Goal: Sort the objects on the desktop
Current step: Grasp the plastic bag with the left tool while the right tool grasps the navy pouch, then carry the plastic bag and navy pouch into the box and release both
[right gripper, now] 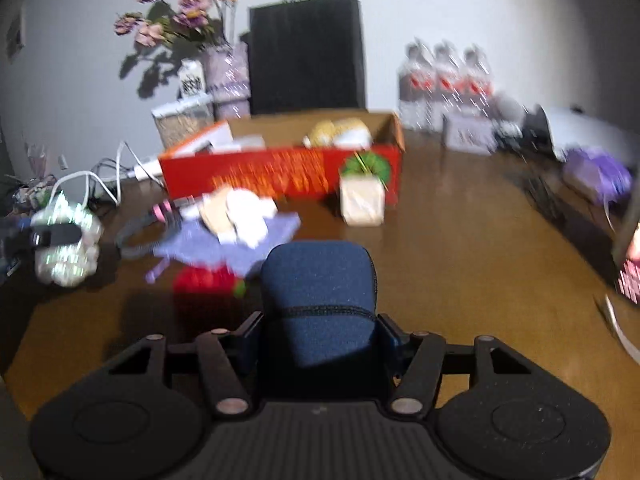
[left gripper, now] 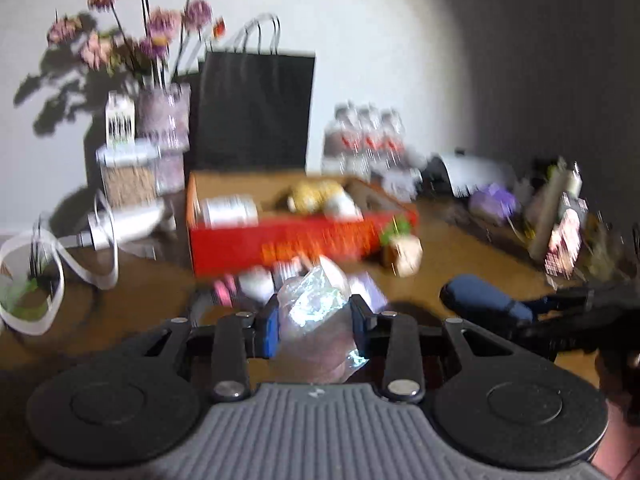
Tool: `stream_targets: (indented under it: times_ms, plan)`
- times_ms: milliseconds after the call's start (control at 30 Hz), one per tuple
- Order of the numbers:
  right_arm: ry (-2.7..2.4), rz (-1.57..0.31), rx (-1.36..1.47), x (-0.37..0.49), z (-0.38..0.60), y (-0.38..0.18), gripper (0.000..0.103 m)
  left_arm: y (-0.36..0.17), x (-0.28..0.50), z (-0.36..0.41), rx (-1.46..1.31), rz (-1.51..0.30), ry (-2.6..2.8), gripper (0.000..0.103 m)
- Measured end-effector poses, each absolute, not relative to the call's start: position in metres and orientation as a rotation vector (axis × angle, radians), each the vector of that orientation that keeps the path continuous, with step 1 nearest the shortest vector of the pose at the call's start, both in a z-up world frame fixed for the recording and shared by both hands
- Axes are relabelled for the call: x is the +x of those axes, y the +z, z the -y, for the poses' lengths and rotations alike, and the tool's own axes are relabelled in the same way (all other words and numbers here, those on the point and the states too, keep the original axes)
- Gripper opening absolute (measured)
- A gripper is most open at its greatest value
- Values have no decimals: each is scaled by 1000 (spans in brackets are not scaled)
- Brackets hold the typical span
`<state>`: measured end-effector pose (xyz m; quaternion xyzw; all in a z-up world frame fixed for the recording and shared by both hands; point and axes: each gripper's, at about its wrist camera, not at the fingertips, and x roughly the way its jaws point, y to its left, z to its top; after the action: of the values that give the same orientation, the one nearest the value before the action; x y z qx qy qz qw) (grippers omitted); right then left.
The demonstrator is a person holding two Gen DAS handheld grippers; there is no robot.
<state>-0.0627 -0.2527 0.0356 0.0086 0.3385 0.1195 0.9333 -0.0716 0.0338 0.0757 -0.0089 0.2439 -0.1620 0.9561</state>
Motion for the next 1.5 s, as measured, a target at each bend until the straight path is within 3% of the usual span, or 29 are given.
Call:
stream_targets:
  times_ms: [200,333,367,400,533,633,700,767,867,933,1233,1500]
  plan:
    - [213,-702,2,-82,257,19,61,38,-84,-37,-15,-590,-304,40]
    - [196,-699,-33,-81,249,15,69,30,-84,-31,30,-576,-301,61]
    - [200,-699,-30,-80,249,16,69,31,-84,-32,25,-578,-307,76]
    - [203,-700,-26,-79,249,16,70,30,-85,-32,19,-579,-321,83]
    - [216,-707,11,-76,257,17,74,29,-87,-35,-1,-569,-334,83]
    - [205,-721,5,-74,259,15,78,27,-82,-39,-35,-579,-318,80]
    - [198,-736,-19,-74,255,12,76,25,-78,-42,-60,-601,-319,56]
    - [190,-731,-35,-74,251,9,76,23,-76,-42,-68,-615,-312,49]
    - [190,-710,-35,-73,252,9,64,25,-77,-41,-57,-603,-314,42]
    - [189,-706,-18,-72,254,12,59,27,-77,-41,-62,-600,-315,40]
    - [192,-618,36,-51,266,60,59,69,-63,-64,-165,-514,-319,36]
    - [304,-516,37,59,235,128,59,127,46,-69,-108,-437,-277,35]
